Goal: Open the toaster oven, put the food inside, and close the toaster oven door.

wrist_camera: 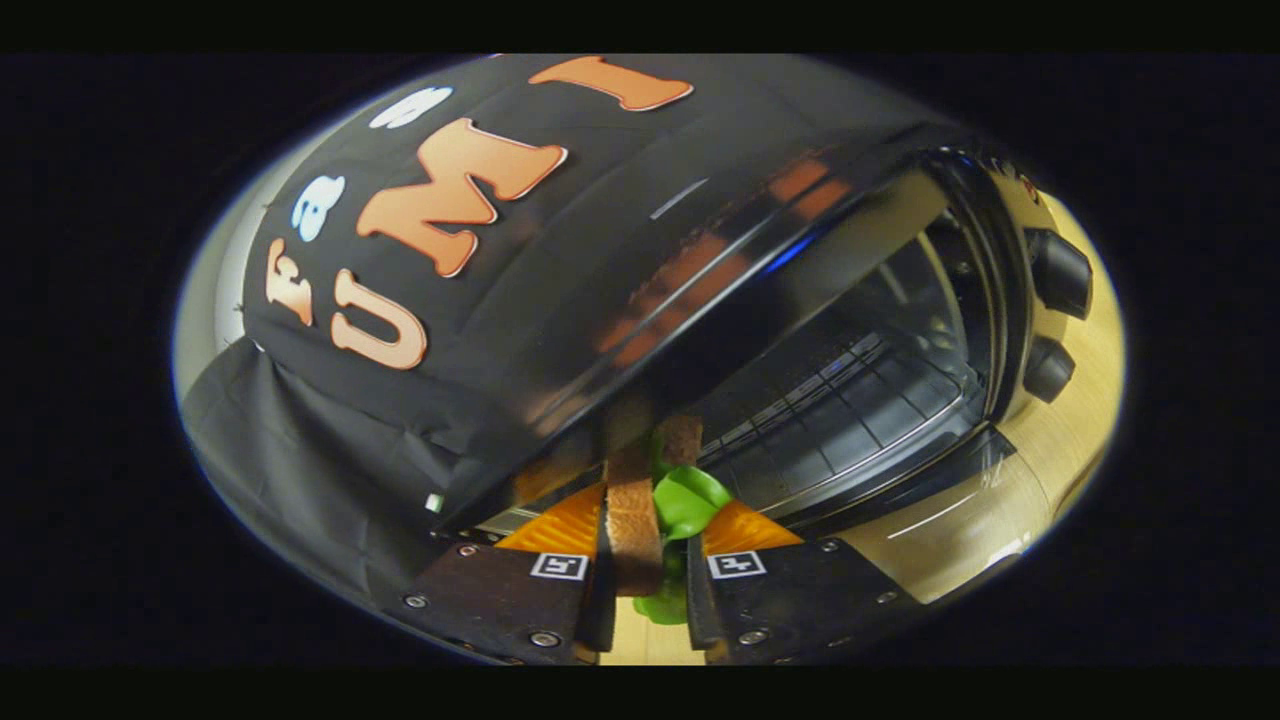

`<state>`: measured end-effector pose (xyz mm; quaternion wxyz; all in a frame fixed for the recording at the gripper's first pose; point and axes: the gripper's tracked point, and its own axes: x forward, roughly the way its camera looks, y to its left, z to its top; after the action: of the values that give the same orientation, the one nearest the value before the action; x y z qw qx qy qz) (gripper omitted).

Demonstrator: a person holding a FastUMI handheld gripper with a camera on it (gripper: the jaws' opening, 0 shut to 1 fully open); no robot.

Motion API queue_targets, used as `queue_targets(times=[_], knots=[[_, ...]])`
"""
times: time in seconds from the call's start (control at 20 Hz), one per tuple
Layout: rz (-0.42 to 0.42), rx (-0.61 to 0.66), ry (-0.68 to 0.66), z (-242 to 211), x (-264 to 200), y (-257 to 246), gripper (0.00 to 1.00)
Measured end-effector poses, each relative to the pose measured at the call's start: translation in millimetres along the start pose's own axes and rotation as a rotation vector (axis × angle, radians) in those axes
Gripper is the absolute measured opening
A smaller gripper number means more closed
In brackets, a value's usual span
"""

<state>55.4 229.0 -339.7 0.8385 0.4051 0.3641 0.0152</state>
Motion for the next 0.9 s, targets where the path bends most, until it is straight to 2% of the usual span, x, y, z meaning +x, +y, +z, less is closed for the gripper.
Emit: queue_targets(times=[0.15,0.25,0.45,0.55,0.65,0.8,0.9], knots=[[-0.017,-0.020,-0.044,4.6,7.9,3.6,0.29],[-0.034,-0.102,-0.071,5.7,11.8,-0.9,0.29],[-0.051,-0.185,-0.105,8.4,11.8,-1.1,0.32],[-0.081,-0.240,-0.119,10.8,10.9,-3.7,0.38],[-0.162,-0.331,-0.125,17.4,4.8,-13.1,0.57],[-0.219,-0.426,-0.100,24.4,-4.6,-21.4,0.85],[-0.259,-0.474,-0.106,35.3,-11.7,-26.4,0.92]])
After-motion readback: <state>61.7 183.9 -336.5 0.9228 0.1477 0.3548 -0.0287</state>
